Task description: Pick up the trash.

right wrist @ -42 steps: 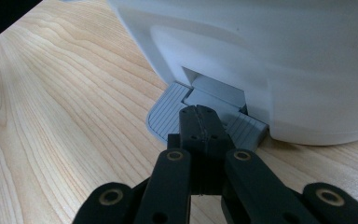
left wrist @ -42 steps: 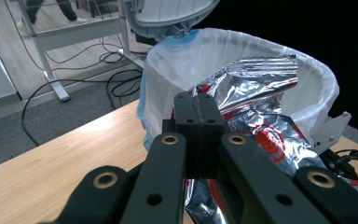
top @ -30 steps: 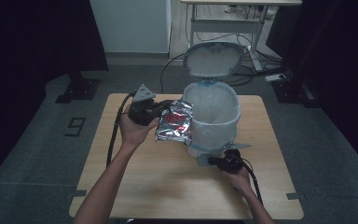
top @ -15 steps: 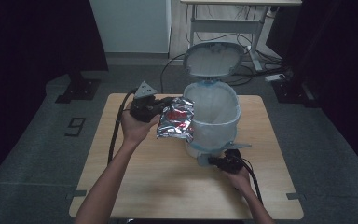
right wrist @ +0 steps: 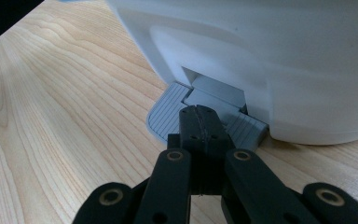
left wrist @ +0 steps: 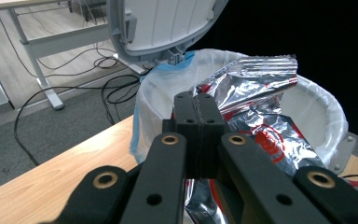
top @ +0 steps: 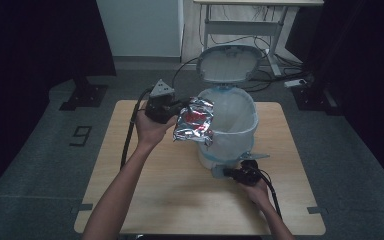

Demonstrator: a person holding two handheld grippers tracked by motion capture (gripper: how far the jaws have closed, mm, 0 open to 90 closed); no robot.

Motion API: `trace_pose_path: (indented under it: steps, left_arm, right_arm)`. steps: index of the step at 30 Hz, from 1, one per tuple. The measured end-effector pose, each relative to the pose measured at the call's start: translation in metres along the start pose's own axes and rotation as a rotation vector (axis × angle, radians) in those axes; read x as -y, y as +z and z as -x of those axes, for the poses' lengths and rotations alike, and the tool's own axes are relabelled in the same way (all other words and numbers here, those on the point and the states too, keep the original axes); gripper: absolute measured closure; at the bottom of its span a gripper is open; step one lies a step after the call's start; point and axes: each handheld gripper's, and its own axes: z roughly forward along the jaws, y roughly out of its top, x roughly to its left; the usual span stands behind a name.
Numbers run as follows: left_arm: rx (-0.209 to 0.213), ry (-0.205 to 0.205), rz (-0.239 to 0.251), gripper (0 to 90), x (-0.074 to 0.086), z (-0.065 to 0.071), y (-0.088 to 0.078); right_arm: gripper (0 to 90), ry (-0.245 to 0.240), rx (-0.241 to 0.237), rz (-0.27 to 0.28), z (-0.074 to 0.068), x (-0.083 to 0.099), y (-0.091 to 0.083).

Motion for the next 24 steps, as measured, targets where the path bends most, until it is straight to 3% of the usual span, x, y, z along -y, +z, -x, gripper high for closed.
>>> trace_pose_path:
  steps: [24]
  left_arm:
    - [0.012,0.001,-0.002,90.0,-0.011,0.003,0.011]
  right_arm:
    - [90.0,0.0,-0.002,0.001,0.0,0.0,0.0]
